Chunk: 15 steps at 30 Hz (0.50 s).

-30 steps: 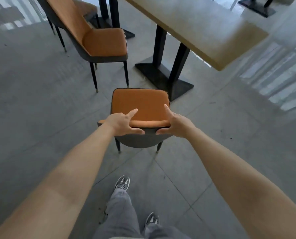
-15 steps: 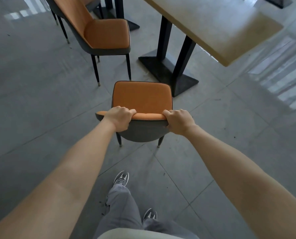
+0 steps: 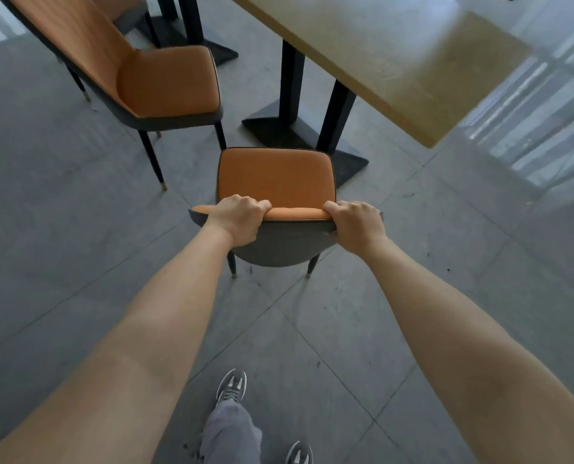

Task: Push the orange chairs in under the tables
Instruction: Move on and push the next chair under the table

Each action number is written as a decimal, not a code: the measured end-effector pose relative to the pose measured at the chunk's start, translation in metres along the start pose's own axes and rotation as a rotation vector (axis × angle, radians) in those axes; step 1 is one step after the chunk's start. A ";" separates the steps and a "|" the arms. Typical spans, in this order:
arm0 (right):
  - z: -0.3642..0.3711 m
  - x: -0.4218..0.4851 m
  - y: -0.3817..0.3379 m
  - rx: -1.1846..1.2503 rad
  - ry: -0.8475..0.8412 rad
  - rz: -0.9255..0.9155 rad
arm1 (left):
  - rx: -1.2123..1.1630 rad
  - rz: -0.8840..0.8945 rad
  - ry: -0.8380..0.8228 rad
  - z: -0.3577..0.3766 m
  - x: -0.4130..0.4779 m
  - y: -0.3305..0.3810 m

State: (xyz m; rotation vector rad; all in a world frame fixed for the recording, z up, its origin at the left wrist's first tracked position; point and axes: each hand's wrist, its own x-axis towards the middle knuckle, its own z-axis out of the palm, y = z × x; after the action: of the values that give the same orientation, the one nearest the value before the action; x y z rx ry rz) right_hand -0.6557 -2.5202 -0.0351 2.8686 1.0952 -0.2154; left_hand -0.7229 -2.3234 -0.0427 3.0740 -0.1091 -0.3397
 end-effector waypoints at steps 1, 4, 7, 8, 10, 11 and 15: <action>0.000 0.009 0.005 0.001 0.018 0.022 | -0.005 0.009 0.006 -0.002 0.011 -0.003; 0.004 0.032 0.017 0.003 0.088 0.087 | -0.004 0.036 0.031 -0.006 0.042 -0.012; 0.006 0.052 0.027 0.016 0.118 0.153 | -0.005 0.048 0.042 -0.009 0.065 -0.016; 0.006 0.058 0.030 0.021 0.126 0.174 | -0.004 0.052 0.044 -0.011 0.071 -0.017; 0.006 0.068 0.035 0.028 0.133 0.201 | -0.005 0.059 0.049 -0.014 0.082 -0.020; 0.005 0.072 0.036 0.033 0.132 0.210 | -0.001 0.065 0.049 -0.015 0.086 -0.022; 0.007 0.077 0.035 0.034 0.123 0.260 | 0.015 0.064 0.071 -0.015 0.091 -0.025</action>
State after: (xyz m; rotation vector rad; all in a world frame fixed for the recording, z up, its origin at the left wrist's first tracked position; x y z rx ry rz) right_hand -0.5763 -2.4961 -0.0531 3.0498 0.7278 -0.0446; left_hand -0.6291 -2.3050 -0.0489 3.0845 -0.2078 -0.2280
